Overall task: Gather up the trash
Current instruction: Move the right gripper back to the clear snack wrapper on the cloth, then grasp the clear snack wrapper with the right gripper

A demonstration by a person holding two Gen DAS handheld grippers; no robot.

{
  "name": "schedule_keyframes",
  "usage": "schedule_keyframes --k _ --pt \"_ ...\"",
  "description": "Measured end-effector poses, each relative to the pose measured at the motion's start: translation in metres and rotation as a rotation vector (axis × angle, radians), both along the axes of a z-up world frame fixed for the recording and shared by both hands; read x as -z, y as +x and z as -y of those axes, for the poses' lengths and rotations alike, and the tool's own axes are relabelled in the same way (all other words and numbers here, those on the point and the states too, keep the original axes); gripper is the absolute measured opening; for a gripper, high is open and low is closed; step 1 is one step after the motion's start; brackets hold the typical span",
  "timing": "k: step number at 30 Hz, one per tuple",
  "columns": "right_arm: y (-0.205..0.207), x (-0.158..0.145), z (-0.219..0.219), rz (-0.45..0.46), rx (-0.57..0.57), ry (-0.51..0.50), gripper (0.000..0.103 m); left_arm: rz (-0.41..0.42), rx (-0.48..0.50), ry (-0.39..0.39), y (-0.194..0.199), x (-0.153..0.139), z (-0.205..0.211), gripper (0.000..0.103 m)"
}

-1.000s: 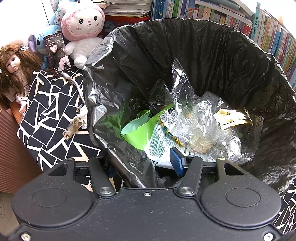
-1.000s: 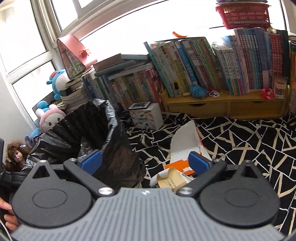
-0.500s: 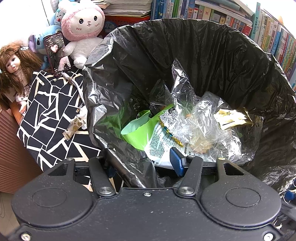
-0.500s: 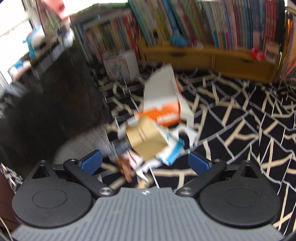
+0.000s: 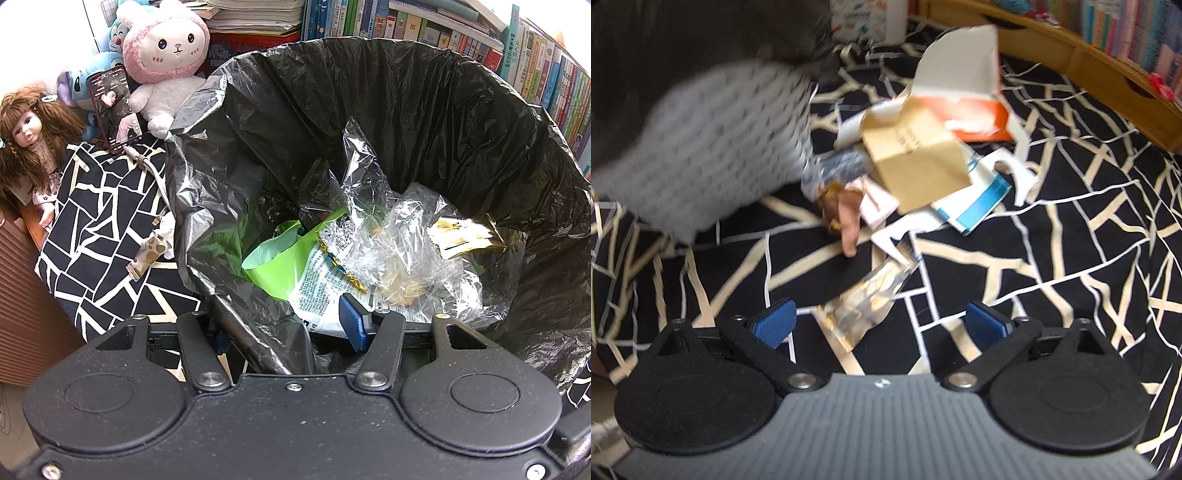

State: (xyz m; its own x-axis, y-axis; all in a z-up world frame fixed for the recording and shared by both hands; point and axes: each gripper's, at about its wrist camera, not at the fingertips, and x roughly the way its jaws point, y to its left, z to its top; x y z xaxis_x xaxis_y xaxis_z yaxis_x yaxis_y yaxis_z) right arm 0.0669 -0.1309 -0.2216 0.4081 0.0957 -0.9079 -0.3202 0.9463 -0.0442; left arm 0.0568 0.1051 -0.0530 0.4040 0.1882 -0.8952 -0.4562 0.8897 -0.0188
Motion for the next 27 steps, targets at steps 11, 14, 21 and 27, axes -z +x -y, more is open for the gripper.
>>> schedule_keyframes --k 11,14,21,27 --pt "0.005 0.015 0.000 -0.034 0.016 -0.040 0.103 0.001 -0.001 -0.002 0.000 0.000 0.000 0.055" --pt "0.005 0.016 0.001 -0.030 0.014 -0.033 0.103 0.001 0.000 -0.002 0.000 -0.001 -0.001 0.055" --pt "-0.003 0.017 0.004 0.017 0.001 -0.011 0.103 0.002 0.000 -0.002 0.000 -0.001 0.000 0.055" --pt "-0.017 0.019 0.009 0.095 -0.004 0.017 0.103 0.002 0.000 -0.002 0.000 -0.001 -0.001 0.055"
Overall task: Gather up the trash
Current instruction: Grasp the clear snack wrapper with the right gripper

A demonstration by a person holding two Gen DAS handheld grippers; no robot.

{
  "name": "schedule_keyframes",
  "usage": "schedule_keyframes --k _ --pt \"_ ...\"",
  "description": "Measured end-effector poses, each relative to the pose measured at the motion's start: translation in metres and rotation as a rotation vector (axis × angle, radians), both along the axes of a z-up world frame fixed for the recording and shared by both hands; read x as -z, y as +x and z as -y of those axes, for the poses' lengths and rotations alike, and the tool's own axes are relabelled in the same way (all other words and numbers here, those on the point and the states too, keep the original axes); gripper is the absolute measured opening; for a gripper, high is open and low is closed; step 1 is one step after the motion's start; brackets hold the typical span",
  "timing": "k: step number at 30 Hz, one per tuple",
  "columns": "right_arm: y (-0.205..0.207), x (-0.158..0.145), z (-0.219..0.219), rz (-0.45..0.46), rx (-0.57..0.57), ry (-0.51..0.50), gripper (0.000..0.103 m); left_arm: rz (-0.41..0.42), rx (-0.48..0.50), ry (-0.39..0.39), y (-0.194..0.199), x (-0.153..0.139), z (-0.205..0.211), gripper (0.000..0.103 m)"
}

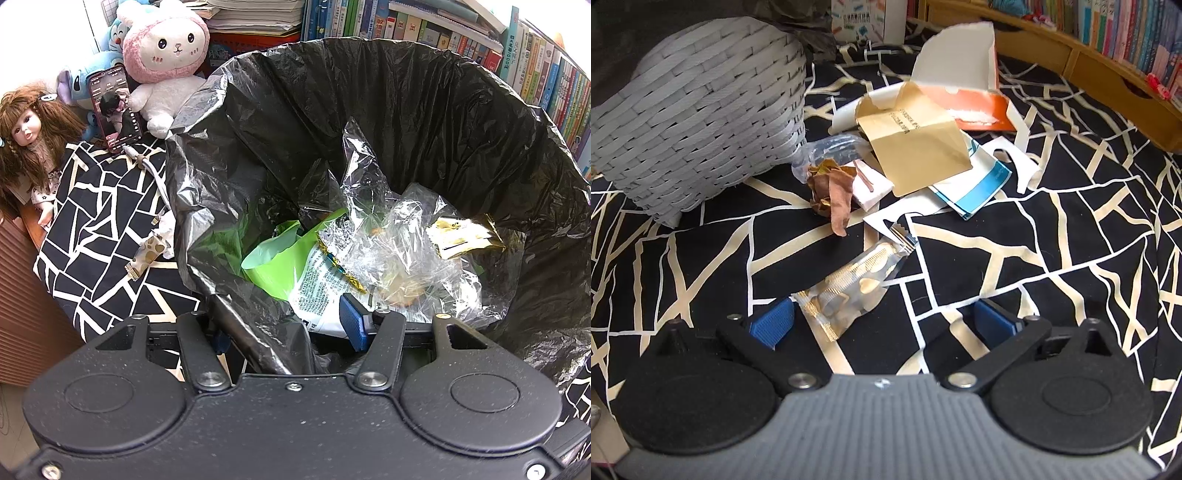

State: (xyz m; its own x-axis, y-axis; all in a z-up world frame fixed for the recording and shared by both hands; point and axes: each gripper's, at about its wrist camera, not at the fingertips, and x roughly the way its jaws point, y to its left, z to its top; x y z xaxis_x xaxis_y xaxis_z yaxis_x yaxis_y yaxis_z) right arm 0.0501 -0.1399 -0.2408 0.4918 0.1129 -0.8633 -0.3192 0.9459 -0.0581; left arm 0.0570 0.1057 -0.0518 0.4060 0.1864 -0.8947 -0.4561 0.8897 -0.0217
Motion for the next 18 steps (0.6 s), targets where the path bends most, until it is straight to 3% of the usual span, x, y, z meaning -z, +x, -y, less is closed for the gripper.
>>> schedule_keyframes --k 7,18 --pt "0.010 -0.007 -0.006 -0.050 0.018 -0.039 0.103 0.000 0.001 0.000 0.000 0.000 0.000 0.055" --pt "-0.002 -0.020 -0.021 -0.013 -0.077 -0.002 0.072 0.001 0.002 0.000 0.000 0.000 0.000 0.055"
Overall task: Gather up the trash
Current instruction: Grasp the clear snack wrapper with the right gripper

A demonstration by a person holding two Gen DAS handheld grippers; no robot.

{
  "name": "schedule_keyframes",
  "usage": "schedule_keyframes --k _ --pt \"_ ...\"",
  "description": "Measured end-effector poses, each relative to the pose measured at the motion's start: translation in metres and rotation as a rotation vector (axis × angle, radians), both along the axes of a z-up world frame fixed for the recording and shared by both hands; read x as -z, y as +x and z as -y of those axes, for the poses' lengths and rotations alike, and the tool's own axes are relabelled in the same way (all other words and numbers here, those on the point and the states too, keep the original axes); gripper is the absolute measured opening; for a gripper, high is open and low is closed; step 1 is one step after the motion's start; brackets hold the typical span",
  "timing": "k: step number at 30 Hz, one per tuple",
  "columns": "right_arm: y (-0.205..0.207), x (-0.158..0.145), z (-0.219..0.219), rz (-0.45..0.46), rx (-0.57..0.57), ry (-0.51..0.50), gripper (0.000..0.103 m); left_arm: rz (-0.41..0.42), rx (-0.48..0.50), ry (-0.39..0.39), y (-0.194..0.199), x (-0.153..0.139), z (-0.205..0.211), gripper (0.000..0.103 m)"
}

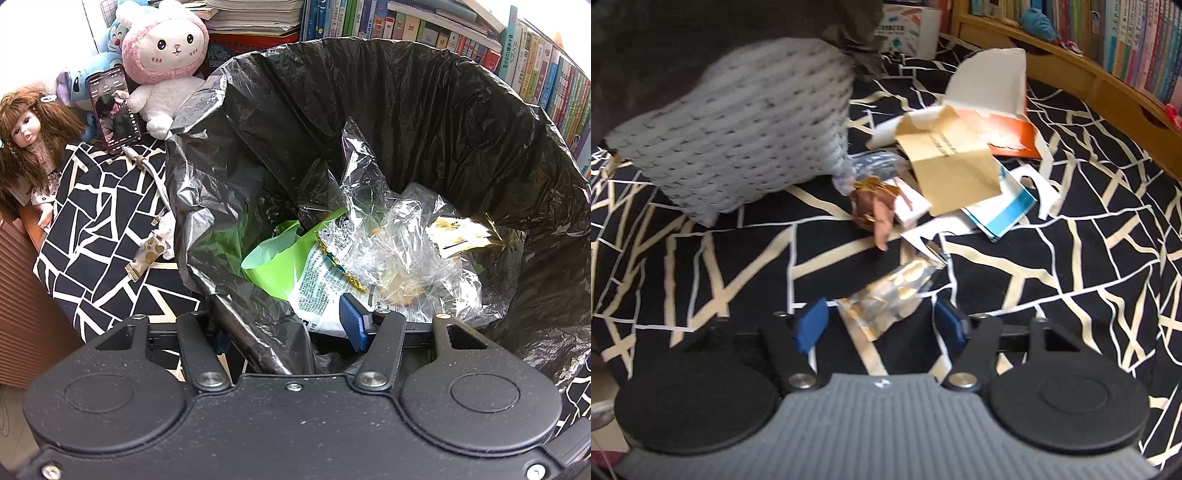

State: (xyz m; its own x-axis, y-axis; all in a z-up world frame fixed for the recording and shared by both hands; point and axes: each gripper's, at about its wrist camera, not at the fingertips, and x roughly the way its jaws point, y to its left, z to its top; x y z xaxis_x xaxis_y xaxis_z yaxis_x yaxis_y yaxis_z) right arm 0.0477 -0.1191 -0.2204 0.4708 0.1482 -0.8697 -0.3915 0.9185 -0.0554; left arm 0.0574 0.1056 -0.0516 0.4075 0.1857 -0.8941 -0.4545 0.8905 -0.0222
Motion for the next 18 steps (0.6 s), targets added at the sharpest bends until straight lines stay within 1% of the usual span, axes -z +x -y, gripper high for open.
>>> schedule_keyframes --k 1,2,3,4,7,10,18 --pt "-0.001 -0.001 -0.001 -0.001 0.002 0.006 0.067 0.000 0.000 0.000 0.000 0.000 0.000 0.055" --pt "0.000 -0.002 -0.001 0.000 0.003 0.010 0.059 0.001 0.001 0.000 0.000 0.000 0.000 0.055" --pt "0.000 -0.004 -0.002 0.003 0.004 0.016 0.056 0.001 0.000 0.000 0.000 0.000 0.000 0.055" --pt "0.000 -0.006 -0.002 0.004 0.005 0.024 0.050 0.001 0.001 0.000 0.000 0.000 0.000 0.055" --pt "0.003 -0.012 -0.001 0.011 0.002 0.050 0.042 0.001 0.001 0.000 0.000 0.000 0.000 0.055" --pt "0.005 -0.020 0.001 0.020 0.004 0.075 0.035 0.001 0.001 0.000 0.000 0.000 0.000 0.055" --pt "0.006 -0.040 0.006 0.061 0.015 0.113 0.030 0.002 0.001 0.000 0.000 0.000 0.000 0.055"
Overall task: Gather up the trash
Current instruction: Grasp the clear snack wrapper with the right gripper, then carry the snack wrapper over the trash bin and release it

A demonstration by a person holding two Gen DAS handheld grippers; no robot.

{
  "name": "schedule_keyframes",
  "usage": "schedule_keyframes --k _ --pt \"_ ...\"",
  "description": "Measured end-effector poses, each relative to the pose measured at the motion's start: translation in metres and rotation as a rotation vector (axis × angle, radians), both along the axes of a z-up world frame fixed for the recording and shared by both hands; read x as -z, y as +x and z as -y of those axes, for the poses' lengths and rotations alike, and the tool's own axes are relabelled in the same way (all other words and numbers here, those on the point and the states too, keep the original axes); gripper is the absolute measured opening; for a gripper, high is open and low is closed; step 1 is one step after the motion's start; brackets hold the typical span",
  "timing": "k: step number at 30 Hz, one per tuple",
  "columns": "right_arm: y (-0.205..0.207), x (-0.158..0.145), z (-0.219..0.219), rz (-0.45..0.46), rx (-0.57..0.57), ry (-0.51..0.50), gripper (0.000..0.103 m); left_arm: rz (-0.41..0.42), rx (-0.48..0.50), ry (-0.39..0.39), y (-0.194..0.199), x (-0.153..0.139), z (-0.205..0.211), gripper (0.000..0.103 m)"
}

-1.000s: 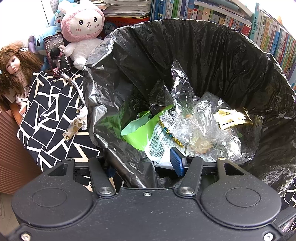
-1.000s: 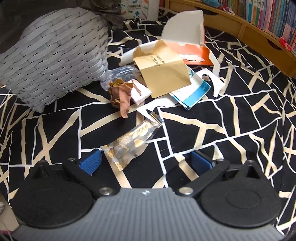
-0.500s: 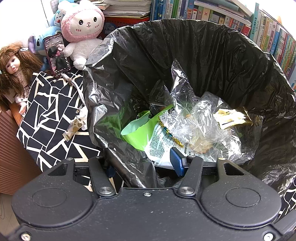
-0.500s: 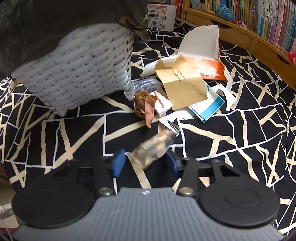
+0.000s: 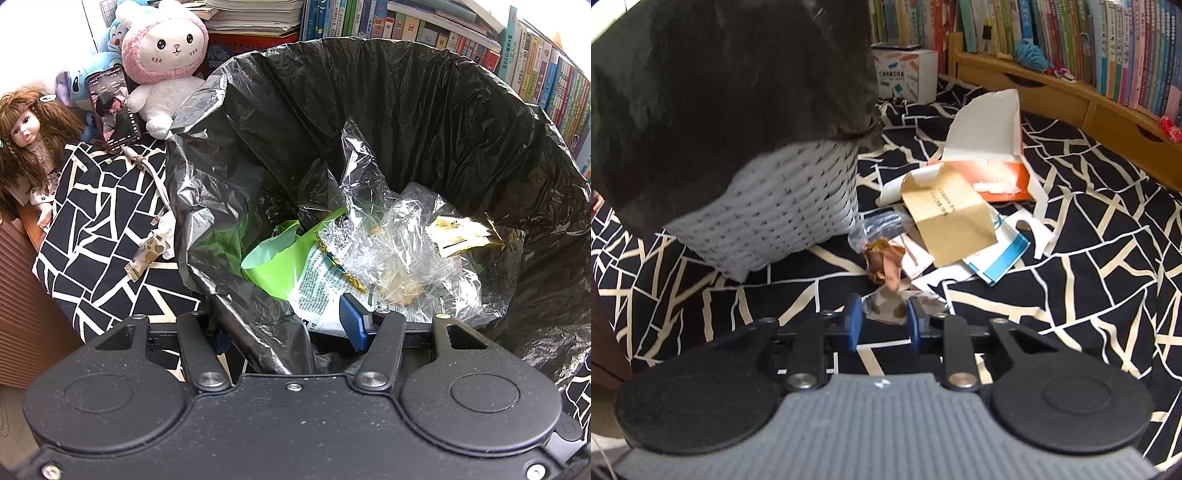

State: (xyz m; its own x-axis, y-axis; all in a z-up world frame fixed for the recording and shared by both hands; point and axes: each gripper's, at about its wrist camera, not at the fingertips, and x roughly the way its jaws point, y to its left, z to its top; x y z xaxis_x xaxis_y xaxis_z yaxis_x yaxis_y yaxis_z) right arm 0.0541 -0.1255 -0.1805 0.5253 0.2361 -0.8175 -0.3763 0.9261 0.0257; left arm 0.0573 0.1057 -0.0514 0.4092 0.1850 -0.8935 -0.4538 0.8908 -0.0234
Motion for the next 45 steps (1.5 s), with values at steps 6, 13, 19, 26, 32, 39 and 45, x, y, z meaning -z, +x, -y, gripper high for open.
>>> schedule_keyframes --k 6,13,19,26,32,39,45 --pt "0.000 -0.016 0.006 0.036 0.013 0.026 0.028 0.000 0.000 0.000 0.000 0.000 0.000 0.055" --pt "0.003 -0.051 0.016 0.127 0.045 0.073 0.028 -0.001 0.002 0.001 0.000 0.000 0.000 0.055" --pt "0.012 -0.116 0.027 0.293 0.065 0.191 0.028 -0.002 0.003 0.001 0.001 0.001 0.001 0.055" --pt "0.014 -0.186 0.022 0.441 -0.008 0.389 0.028 -0.001 0.002 0.002 0.001 0.001 0.001 0.055" --pt "0.013 -0.205 -0.018 0.455 -0.160 0.470 0.028 0.000 0.003 0.001 0.001 0.001 0.001 0.055" --pt "0.010 -0.193 -0.063 0.394 -0.282 0.464 0.033 0.000 0.003 0.001 0.001 0.001 0.001 0.055" --pt "0.008 -0.183 -0.070 0.353 -0.299 0.457 0.065 0.003 0.000 0.000 0.000 0.001 0.002 0.055"
